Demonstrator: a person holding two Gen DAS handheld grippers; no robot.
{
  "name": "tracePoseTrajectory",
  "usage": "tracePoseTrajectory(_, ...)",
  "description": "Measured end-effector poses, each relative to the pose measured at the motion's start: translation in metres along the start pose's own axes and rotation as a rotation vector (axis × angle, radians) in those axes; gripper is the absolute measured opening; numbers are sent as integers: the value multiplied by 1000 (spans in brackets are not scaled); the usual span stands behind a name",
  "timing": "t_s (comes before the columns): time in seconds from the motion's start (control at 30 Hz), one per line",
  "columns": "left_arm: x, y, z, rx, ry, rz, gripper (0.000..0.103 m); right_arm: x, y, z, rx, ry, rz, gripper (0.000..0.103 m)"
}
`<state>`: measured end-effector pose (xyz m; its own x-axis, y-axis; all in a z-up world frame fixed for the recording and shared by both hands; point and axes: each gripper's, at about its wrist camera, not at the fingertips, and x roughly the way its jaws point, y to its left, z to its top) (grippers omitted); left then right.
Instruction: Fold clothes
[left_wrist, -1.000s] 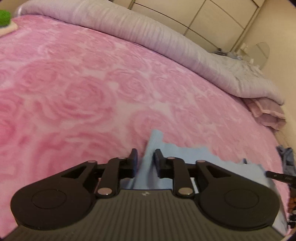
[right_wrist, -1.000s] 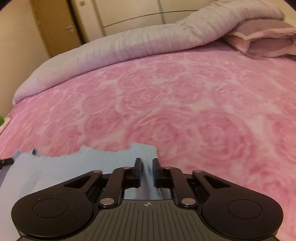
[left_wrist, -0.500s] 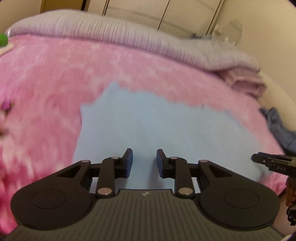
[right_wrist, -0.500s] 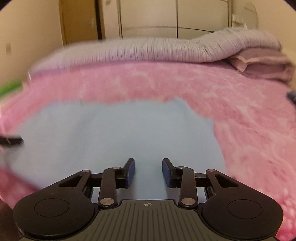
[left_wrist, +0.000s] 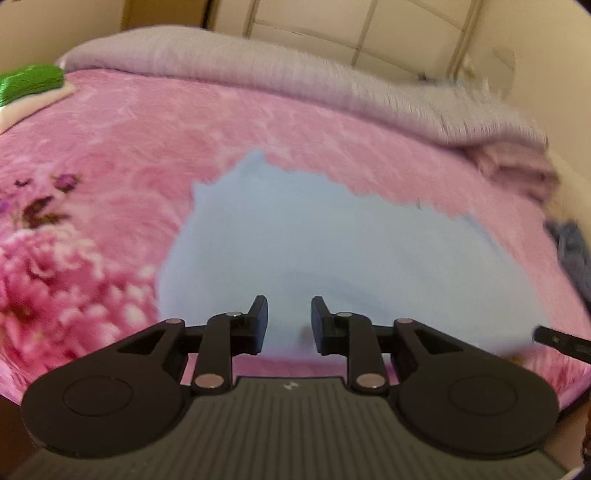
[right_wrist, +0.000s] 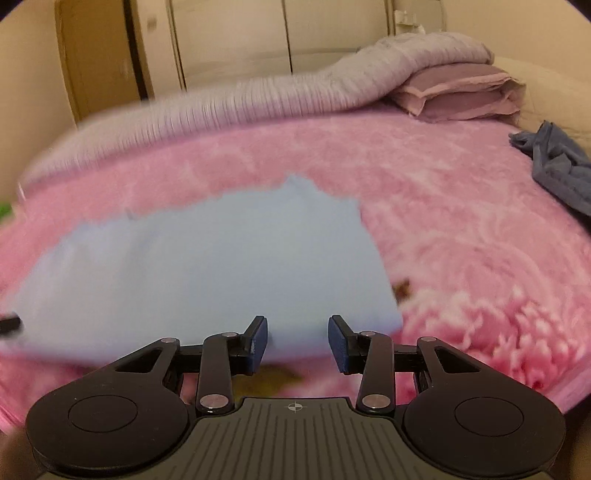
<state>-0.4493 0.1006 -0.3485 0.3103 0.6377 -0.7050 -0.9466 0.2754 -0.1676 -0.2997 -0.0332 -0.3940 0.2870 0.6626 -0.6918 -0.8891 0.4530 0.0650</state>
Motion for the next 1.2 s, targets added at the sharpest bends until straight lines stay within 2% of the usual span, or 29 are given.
tracePoseTrajectory(0.1, -4, -13, -11, 51, 5, 52, 23, -6, 6, -4, 20, 25, -12, 41)
tracePoseTrajectory(0.23, -20, -24, -17, 34, 32, 48, 23, -33, 9, -2, 70, 21, 42, 41)
tracePoseTrajectory(0.4, -37, -42, -28, 70, 48, 80, 27, -47, 22, -8, 36, 40, -8, 41)
tracePoseTrajectory(0.63, -53, -56, -41, 109, 59, 99, 30, -52, 31, -28, 39, 83, -14, 42)
tracePoseTrajectory(0.87, -70, -65, -50, 141, 47, 103, 34, -68, 33, -35, 30, 62, -16, 42)
tracePoseTrajectory(1.2, -90, -70, -57, 161, 20, 109, 34, -87, 36, -39, 36, 43, -14, 43)
